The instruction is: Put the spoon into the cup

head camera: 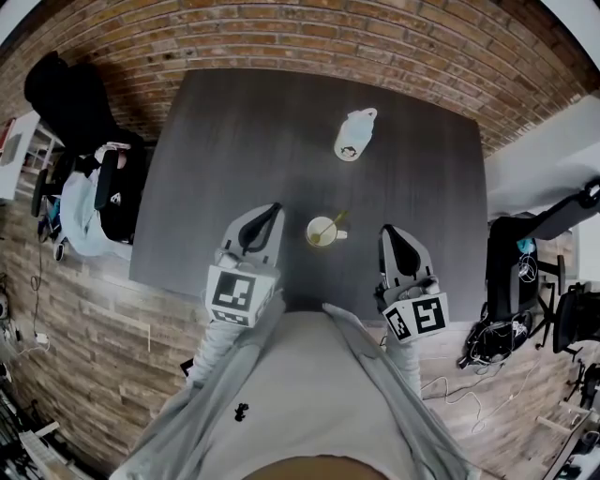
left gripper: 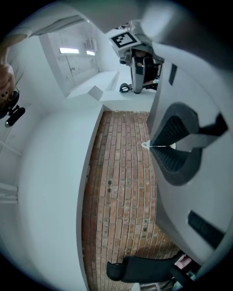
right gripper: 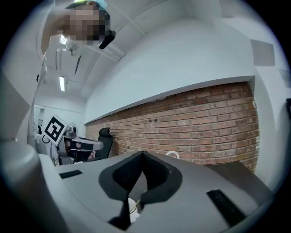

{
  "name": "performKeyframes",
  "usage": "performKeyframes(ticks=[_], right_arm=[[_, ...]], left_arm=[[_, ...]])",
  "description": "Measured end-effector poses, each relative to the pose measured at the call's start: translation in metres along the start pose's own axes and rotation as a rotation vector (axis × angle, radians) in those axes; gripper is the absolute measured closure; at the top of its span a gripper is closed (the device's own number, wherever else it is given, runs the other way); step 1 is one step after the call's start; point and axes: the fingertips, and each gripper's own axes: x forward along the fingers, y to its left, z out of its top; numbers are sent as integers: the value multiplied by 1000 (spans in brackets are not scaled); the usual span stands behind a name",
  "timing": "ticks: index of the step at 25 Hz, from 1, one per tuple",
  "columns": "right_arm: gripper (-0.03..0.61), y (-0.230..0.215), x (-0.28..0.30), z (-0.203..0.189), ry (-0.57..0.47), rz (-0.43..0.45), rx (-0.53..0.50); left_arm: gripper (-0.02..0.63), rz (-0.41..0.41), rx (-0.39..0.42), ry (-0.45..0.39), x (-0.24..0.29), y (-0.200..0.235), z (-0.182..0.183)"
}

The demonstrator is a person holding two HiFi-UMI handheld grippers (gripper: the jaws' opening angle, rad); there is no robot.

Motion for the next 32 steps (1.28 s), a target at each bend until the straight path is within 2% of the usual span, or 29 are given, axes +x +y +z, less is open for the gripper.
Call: performKeyframes(ticks=[10, 32], right_arm=[[561, -10, 1, -15, 28, -16, 34], [561, -6, 20, -20, 40, 14, 31]], left_arm=[[594, -4, -7, 18, 9, 1, -5], [594, 1, -7, 47, 14, 6, -13]])
